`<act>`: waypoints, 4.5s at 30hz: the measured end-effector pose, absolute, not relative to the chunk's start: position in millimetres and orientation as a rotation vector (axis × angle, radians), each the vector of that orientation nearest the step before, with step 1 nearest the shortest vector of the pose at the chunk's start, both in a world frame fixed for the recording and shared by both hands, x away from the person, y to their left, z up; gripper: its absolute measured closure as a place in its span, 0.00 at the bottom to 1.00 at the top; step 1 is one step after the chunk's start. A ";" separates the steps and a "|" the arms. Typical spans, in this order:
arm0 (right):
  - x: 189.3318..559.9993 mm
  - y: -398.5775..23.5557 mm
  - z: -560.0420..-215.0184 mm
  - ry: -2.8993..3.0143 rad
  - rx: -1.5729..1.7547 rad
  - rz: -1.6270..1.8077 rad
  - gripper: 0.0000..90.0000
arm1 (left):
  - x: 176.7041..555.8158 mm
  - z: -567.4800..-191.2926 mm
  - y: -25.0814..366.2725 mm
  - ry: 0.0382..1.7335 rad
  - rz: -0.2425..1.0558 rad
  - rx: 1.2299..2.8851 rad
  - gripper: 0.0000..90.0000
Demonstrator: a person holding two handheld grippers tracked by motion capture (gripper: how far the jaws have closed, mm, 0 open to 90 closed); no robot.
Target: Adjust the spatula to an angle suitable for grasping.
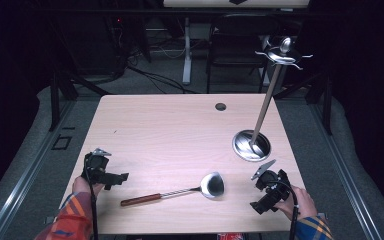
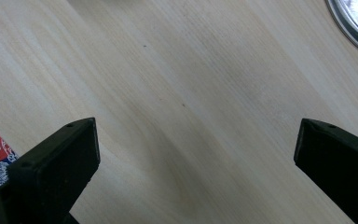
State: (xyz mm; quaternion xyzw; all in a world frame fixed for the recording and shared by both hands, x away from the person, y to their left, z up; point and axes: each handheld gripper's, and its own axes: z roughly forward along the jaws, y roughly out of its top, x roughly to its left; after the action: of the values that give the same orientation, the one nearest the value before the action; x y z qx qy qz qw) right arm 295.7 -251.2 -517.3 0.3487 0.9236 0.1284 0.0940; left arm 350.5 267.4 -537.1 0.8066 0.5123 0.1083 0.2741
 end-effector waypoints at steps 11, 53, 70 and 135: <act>298.5 -233.6 -514.2 2.755 0.953 0.360 0.00 | 349.9 -536.8 266.5 1.368 0.302 2.196 0.04; 327.8 -89.4 -519.9 2.875 0.512 0.443 0.39 | 347.6 -537.1 271.7 1.368 0.288 2.169 0.00; 328.1 -41.6 -542.0 2.905 0.280 0.333 0.75 | 349.2 -536.0 270.6 1.365 0.289 2.178 0.00; 337.5 -164.4 -540.1 2.806 0.853 0.139 0.91 | 351.9 -537.2 273.7 1.375 0.273 2.164 0.01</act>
State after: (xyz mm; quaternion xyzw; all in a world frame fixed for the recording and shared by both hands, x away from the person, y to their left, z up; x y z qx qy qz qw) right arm 337.5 -164.4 -540.1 0.2888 0.9507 0.0472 0.1027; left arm 351.9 273.7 -537.2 0.8064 0.5121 0.1016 0.2779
